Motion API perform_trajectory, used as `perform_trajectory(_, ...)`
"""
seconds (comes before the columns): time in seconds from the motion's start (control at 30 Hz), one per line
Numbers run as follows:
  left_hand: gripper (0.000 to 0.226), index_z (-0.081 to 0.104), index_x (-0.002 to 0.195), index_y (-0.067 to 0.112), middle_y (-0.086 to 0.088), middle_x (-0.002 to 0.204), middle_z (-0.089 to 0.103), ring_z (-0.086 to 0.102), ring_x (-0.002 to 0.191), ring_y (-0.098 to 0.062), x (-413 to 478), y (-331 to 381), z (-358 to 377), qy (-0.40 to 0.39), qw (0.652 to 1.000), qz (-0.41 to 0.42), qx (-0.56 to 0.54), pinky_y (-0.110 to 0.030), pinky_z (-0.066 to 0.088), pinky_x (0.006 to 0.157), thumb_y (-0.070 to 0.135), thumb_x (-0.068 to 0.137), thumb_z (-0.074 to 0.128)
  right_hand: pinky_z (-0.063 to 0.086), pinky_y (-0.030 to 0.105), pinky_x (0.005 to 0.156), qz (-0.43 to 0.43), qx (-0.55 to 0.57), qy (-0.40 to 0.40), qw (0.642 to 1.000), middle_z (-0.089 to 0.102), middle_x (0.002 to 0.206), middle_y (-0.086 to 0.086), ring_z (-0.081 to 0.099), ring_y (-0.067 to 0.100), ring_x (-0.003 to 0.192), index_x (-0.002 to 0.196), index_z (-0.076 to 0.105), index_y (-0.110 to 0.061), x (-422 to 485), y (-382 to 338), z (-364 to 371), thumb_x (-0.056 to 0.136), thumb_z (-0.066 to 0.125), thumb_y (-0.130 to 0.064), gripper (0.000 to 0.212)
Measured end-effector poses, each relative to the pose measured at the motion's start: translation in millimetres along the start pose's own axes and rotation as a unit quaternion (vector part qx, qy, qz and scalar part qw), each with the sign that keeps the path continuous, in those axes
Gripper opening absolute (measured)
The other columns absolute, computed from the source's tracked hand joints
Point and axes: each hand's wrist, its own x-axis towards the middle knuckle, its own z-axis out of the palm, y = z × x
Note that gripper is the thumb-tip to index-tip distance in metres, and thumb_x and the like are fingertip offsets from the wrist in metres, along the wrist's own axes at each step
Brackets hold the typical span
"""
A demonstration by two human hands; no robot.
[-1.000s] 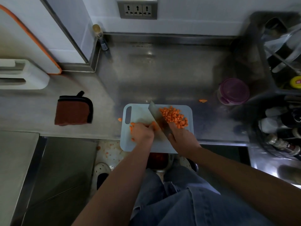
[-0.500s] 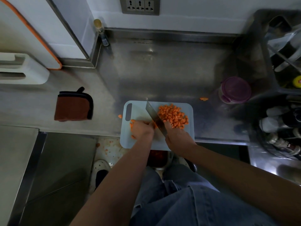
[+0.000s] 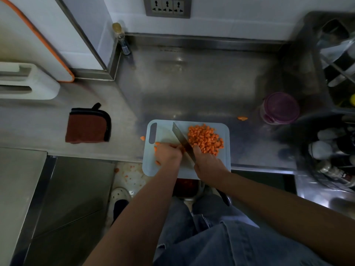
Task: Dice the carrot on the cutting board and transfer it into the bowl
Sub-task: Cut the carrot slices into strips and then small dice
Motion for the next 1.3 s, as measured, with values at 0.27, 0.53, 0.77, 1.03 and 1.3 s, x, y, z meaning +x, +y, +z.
perform_trajectory(0.27, 0.022, 0.077, 0.083, 0.014, -0.006, 0.087, 0.073, 0.067, 0.089, -0.024, -1, 5, -4, -0.007, 1.000, 0.005, 0.018, -0.035, 0.055, 0.082, 0.034, 0.075, 0.080, 0.052, 0.042, 0.074, 0.000, -0.005, 0.002, 1.000, 0.056, 0.091, 0.009, 0.061, 0.029, 0.086, 0.135, 0.027, -0.011, 2, 0, -1, 0.093, 0.047, -0.009, 0.047)
perform_trajectory(0.53, 0.021, 0.074, 0.074, 0.015, -0.006, 0.074, 0.072, 0.070, 0.074, -0.026, 6, 5, -2, -0.021, 1.000, -0.021, 0.008, -0.039, 0.060, 0.071, 0.032, 0.067, 0.083, 0.053, 0.048, 0.076, -0.009, -0.019, 0.004, 1.000, 0.061, 0.096, 0.014, 0.063, 0.032, 0.085, 0.135, 0.026, -0.010, 3, 2, 4, 0.094, 0.045, -0.009, 0.045)
perform_trajectory(0.77, 0.016, 0.073, 0.070, 0.012, -0.006, 0.068, 0.071, 0.071, 0.072, -0.028, 21, -2, 4, -0.045, 0.998, -0.032, 0.004, -0.041, 0.061, 0.068, 0.026, 0.070, 0.081, 0.047, 0.036, 0.067, -0.024, -0.018, 0.015, 0.999, 0.060, 0.092, 0.010, 0.062, 0.028, 0.082, 0.131, 0.030, -0.010, 8, 3, 3, 0.096, 0.046, -0.012, 0.039)
perform_trajectory(1.03, 0.032, 0.076, 0.076, 0.009, -0.007, 0.073, 0.073, 0.069, 0.075, -0.021, -17, 20, -25, -0.055, 0.998, 0.011, 0.019, -0.032, 0.055, 0.078, 0.040, 0.084, 0.071, 0.030, 0.028, 0.052, -0.027, 0.054, 0.110, 0.992, 0.050, 0.072, 0.001, 0.054, 0.022, 0.060, 0.139, 0.032, -0.011, 11, 8, -15, 0.098, 0.042, -0.014, 0.043)
perform_trajectory(1.3, 0.035, 0.075, 0.081, 0.009, -0.007, 0.077, 0.073, 0.070, 0.080, -0.023, -22, 24, -35, -0.038, 0.994, 0.055, 0.088, -0.029, 0.050, 0.071, 0.042, 0.088, 0.065, 0.033, 0.029, 0.058, -0.017, 0.110, 0.131, 0.985, 0.056, 0.078, 0.004, 0.049, 0.015, 0.061, 0.142, 0.029, -0.011, 12, 20, -18, 0.097, 0.041, -0.013, 0.047)
